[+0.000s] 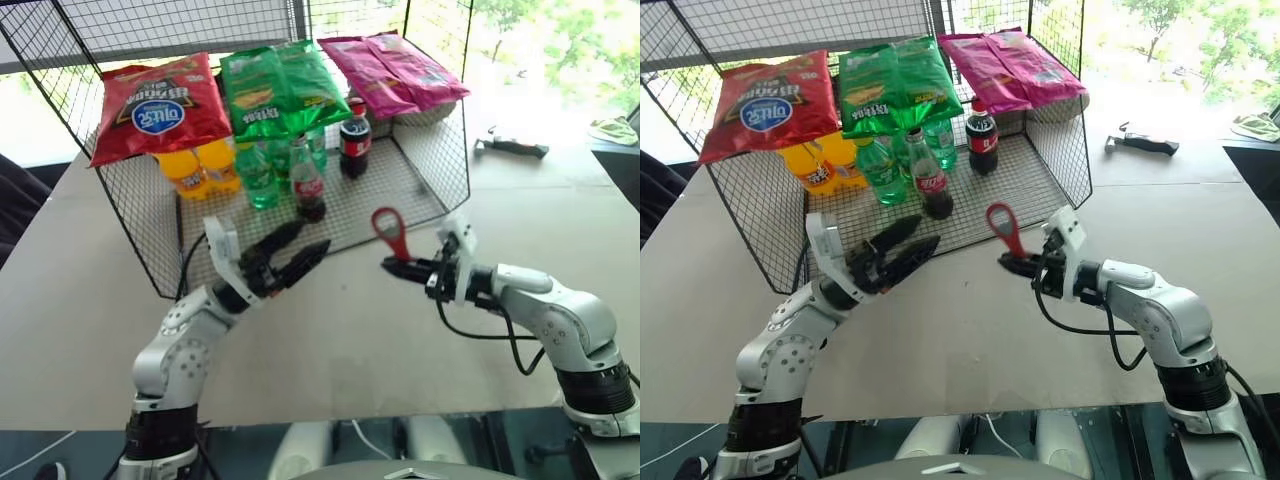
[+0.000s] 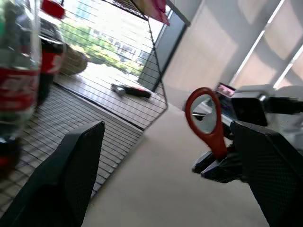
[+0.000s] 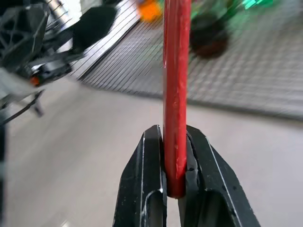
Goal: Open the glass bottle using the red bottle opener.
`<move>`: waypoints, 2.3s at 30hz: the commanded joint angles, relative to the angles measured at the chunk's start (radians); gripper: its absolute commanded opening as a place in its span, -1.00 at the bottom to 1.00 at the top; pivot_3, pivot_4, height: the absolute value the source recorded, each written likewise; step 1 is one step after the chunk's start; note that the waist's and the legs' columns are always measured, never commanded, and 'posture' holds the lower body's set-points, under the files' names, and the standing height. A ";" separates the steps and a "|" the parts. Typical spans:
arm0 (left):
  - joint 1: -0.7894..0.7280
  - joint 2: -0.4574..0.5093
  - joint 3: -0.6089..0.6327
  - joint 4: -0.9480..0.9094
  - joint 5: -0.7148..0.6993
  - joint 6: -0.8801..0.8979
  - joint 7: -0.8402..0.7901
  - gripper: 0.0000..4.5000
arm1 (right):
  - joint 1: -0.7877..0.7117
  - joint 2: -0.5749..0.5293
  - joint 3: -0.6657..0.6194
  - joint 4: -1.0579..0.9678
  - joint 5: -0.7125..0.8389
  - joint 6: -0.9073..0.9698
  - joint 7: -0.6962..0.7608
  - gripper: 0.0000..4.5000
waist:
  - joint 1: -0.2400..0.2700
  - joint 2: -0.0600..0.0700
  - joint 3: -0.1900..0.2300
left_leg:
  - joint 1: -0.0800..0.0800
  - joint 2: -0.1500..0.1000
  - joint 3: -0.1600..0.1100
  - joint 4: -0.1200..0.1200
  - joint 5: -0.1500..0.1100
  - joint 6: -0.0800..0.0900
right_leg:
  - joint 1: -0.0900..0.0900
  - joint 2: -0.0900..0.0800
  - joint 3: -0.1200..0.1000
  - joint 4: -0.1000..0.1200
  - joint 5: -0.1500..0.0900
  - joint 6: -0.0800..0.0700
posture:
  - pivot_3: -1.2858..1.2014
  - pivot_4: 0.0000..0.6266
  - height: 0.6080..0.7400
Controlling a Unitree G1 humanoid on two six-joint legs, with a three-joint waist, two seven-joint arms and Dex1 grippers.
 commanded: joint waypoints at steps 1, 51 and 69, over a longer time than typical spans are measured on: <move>-0.074 -0.012 -0.023 0.110 0.204 -0.163 0.108 0.98 | -0.004 0.039 -0.045 -0.012 -0.097 -0.157 -0.080 -1.00 | 0.004 0.000 0.000 | 0.000 0.000 0.001 0.000 0.000 0.000 | 0.000 0.000 -0.001 0.000 0.000 0.000 | 0.03 -0.52 1.00; -0.236 -0.026 -0.250 0.217 0.271 -0.227 -0.103 0.25 | -0.038 0.146 -0.062 0.037 -0.315 -0.433 -0.203 -1.00 | -0.014 -0.003 -0.002 | -0.002 -0.003 0.007 0.005 0.000 0.001 | -0.008 -0.001 0.001 0.013 0.001 0.001 | 0.03 -0.52 1.00; -0.124 -0.003 -0.302 0.114 0.304 -0.221 -0.122 0.99 | -0.049 0.161 -0.062 0.031 -0.307 -0.411 -0.221 -1.00 | -0.012 -0.003 -0.002 | 0.000 -0.001 0.008 0.005 0.001 0.000 | -0.007 -0.001 0.001 0.015 0.001 0.001 | 0.03 -0.52 1.00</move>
